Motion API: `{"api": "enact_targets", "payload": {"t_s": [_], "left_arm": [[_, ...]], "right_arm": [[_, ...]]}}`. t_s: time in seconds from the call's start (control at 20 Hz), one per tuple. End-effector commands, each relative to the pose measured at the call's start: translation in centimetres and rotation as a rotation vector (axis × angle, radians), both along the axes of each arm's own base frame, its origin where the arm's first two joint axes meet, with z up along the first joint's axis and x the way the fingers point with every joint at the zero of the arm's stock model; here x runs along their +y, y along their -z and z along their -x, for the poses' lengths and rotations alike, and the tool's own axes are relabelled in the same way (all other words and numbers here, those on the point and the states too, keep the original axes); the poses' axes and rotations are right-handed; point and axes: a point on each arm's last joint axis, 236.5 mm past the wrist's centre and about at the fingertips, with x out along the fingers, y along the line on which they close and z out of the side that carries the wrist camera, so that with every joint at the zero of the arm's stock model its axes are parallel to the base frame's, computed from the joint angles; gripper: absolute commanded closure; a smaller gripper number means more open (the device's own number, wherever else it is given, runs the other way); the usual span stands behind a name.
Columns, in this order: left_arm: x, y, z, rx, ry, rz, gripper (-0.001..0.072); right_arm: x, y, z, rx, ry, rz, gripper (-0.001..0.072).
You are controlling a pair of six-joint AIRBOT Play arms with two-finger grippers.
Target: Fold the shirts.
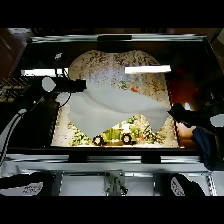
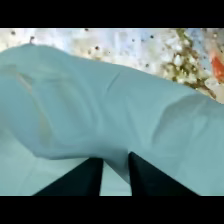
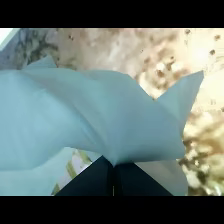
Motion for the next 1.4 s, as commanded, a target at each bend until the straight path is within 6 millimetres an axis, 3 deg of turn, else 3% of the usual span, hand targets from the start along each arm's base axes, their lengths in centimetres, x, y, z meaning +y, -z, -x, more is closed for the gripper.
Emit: {"api": "enact_targets", "payload": {"t_s": [0.0, 0.05, 0.15, 0.3, 0.4, 0.45, 0.6, 0.7, 0.8, 1.0, 1.1, 1.25, 1.35], "left_arm": [[-0.5, 2.2, -0.1, 0.142, -0.103, 0.151, 0.0103], [0.0, 1.7, 0.7, 0.203, -0.090, 0.160, 0.0040], [2.9, 0.3, 3.4, 0.340, 0.007, 0.100, 0.0039], [9.1, -1.3, 9.8, 0.598, 0.094, 0.032, 0.0043], [11.3, -0.5, 13.5, 0.703, 0.077, 0.008, 0.0047], [11.4, 0.6, 14.9, 0.717, 0.070, 0.007, 0.0047], [8.0, 5.9, 19.1, 0.716, 0.015, 0.121, 0.0046], [5.1, 8.2, 20.5, 0.697, -0.032, 0.240, 0.0046], [3.5, 10.2, 21.1, 0.697, -0.073, 0.287, 0.0046], [0.5, 12.0, 20.2, 0.658, -0.085, 0.305, 0.0046], [-1.0, 13.0, 20.9, 0.694, -0.086, 0.305, 0.0046], [-2.0, 14.4, 21.1, 0.715, -0.087, 0.295, 0.0047], [-2.5, 14.2, 19.7, 0.674, -0.131, 0.334, 0.0051]], "right_arm": [[-0.1, 1.9, -1.1, 0.002, 0.051, -0.050, 0.0661], [0.1, 2.0, -0.9, 0.007, 0.039, -0.048, 0.0661], [0.5, 2.1, -0.4, 0.019, 0.005, -0.046, 0.0661], [1.0, 2.5, 0.4, 0.041, -0.049, -0.033, 0.0661], [1.0, 3.0, 1.1, 0.068, -0.074, -0.012, 0.0661], [0.9, 3.3, 1.5, 0.084, -0.090, 0.003, 0.0661], [0.5, 4.1, 2.7, 0.129, -0.128, 0.043, 0.0661], [0.7, 4.2, 2.9, 0.138, -0.135, 0.040, 0.0661], [0.6, 4.2, 2.9, 0.137, -0.133, 0.040, 0.0661], [0.7, 4.1, 2.8, 0.135, -0.131, 0.037, 0.0661], [0.7, 4.1, 2.8, 0.134, -0.130, 0.035, 0.0661], [0.8, 4.0, 2.7, 0.132, -0.128, 0.028, 0.0661], [0.8, 4.0, 2.7, 0.131, -0.128, 0.029, 0.0661]]}}
